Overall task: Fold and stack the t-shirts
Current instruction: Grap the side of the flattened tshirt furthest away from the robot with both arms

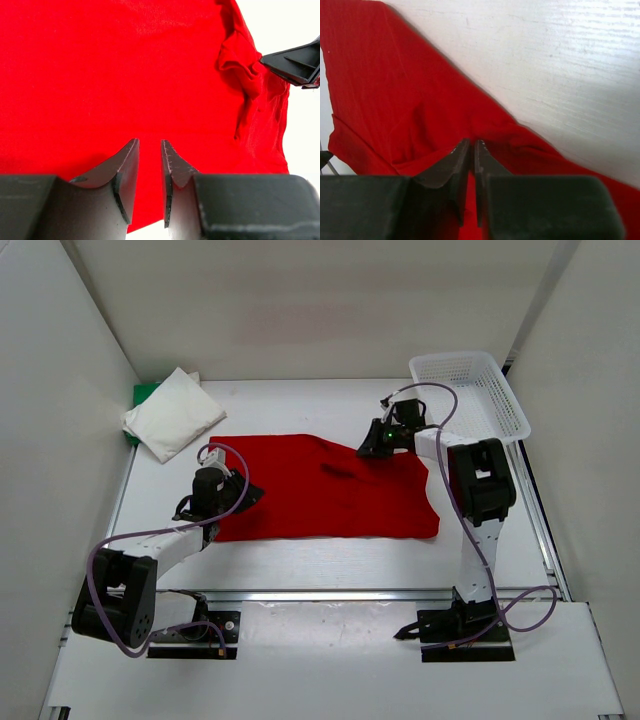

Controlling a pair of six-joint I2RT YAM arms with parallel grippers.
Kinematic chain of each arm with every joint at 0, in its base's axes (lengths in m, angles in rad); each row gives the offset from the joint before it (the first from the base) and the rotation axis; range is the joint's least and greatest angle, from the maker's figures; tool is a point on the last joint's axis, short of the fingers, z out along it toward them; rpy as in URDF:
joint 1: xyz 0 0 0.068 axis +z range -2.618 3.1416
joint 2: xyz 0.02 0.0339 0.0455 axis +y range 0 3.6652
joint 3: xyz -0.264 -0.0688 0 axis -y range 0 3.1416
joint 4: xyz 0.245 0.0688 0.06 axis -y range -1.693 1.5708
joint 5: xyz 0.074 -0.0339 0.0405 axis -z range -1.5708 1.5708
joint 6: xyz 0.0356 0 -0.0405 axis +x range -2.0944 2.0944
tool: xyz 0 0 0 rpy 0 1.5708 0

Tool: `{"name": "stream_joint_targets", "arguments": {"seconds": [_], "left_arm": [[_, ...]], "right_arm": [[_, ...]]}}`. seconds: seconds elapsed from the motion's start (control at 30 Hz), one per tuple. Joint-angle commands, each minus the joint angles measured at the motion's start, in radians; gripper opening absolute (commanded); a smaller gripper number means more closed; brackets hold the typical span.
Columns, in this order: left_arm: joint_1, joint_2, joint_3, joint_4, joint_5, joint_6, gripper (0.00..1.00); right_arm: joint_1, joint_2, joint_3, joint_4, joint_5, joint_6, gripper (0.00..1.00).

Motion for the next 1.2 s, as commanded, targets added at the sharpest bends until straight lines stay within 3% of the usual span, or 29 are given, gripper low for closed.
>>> {"name": "stream_joint_targets", "arguments": {"seconds": [0.0, 0.1, 0.27, 0.57, 0.87, 0.97, 1.17], "left_arm": [[0.011, 0.003, 0.025, 0.007, -0.010, 0.006, 0.34], [0.004, 0.008, 0.029, 0.008, -0.007, 0.003, 0.35], [0.042, 0.032, 0.074, 0.010, -0.001, -0.010, 0.35], [0.232, 0.247, 0.288, -0.029, -0.079, -0.023, 0.30], [0.296, 0.568, 0.669, -0.205, -0.215, 0.089, 0.38], [0.292, 0.719, 0.822, -0.312, -0.261, 0.160, 0.42], [0.303, 0.873, 1.116, -0.531, -0.260, 0.210, 0.46]], "right_arm": [[-0.009, -0.078, -0.016, 0.036, 0.006, 0.002, 0.07], [-0.014, -0.086, -0.020, 0.045, 0.007, 0.013, 0.00], [-0.035, -0.121, -0.004, 0.042, 0.033, 0.018, 0.00], [-0.098, -0.080, 0.162, -0.059, 0.134, -0.008, 0.01], [-0.142, 0.039, 0.429, -0.172, 0.193, -0.044, 0.00], [-0.144, 0.074, 0.479, -0.186, 0.165, -0.054, 0.00], [-0.147, 0.108, 0.495, -0.185, 0.124, -0.055, 0.00]]}}
